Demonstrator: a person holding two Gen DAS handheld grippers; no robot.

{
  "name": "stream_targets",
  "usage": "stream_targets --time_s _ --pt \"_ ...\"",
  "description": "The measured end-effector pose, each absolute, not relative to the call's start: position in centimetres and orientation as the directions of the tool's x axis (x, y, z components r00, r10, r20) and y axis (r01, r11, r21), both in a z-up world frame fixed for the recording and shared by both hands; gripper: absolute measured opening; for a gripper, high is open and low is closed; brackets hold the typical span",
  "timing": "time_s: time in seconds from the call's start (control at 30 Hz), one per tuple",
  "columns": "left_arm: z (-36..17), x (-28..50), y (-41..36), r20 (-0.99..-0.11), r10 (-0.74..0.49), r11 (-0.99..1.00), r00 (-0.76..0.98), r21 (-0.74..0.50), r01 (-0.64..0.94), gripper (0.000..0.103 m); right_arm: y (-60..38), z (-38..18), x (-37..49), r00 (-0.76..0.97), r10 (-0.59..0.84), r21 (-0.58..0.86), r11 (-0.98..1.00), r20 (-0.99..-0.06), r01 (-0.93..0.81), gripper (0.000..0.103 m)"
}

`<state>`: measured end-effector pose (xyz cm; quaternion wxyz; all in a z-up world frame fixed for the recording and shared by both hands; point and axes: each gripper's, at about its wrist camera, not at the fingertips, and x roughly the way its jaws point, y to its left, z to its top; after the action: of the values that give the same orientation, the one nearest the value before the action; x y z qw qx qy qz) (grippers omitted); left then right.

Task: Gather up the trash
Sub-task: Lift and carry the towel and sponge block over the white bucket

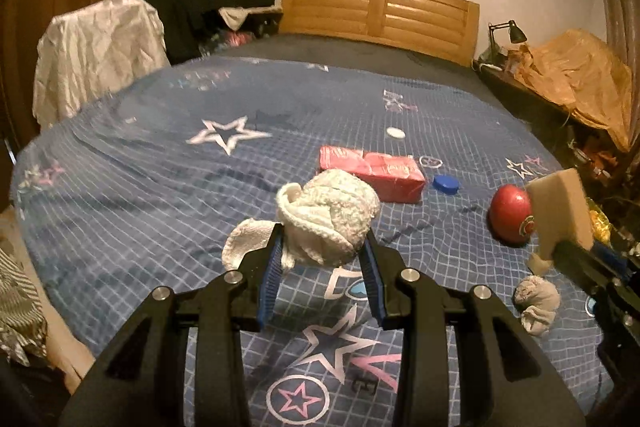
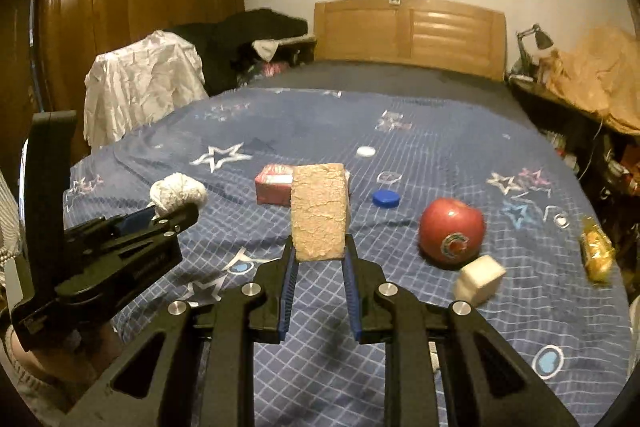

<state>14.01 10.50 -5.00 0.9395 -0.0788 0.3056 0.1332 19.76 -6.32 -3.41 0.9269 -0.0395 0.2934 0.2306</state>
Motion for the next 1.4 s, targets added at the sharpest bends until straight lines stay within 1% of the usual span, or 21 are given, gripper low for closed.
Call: stream_targets --time_s 0.13,0.23,0.33,0.47,0.6,0.8,1.03,1.17,1.4 --pt "-3.3 13.6 9.1 -0.563 0.225 0.955 0.795 -0.034 -0.294 0.035 -7.6 -1.0 17.8 0.783 0.399 0.029 0.898 -0.477 -0.44 0.023" --pt "-1.9 13.5 7.6 -0.529 0.233 0.96 0.816 -0.007 -0.278 0.035 -8.5 0.5 16.6 0.815 0.389 0.014 0.905 -0.429 -0.425 0.024" --pt "-0.3 13.8 5.6 -0.499 0.217 0.969 0.839 0.009 -0.245 0.035 -10.3 2.0 15.6 0.845 0.37 0.009 0.917 -0.386 -0.398 0.024" --pt "1.5 14.7 2.1 -0.458 0.171 0.983 0.872 0.017 -0.185 0.035 -14.5 3.9 14.7 0.893 0.305 0.013 0.948 -0.332 -0.319 0.024" --pt "3.1 15.7 -2.4 -0.423 0.1 0.995 0.9 0.018 -0.102 0.035 -19.4 4.9 14.4 0.924 0.227 0.034 0.973 -0.308 -0.228 0.024" --pt "3.5 17.2 -9.4 -0.415 -0.007 0.999 0.91 0.042 0.027 0.035 -28.7 5.3 13.3 0.955 0.08 0.072 0.996 -0.286 -0.061 0.024" --pt "3.0 18.6 -18.6 -0.434 -0.137 0.979 0.89 0.078 0.189 0.035 -40.6 5.2 11.4 0.96 -0.099 0.118 0.984 -0.263 0.134 0.024" --pt "2.6 19.3 -23.5 -0.444 -0.207 0.959 0.872 0.083 0.269 0.035 -47.0 4.6 10.4 0.945 -0.187 0.125 0.966 -0.268 0.226 0.024" --pt "1.1 19.8 -32.2 -0.483 -0.318 0.905 0.816 0.102 0.413 0.035 -56.5 3.4 8.2 0.914 -0.292 0.135 0.931 -0.282 0.34 0.024"
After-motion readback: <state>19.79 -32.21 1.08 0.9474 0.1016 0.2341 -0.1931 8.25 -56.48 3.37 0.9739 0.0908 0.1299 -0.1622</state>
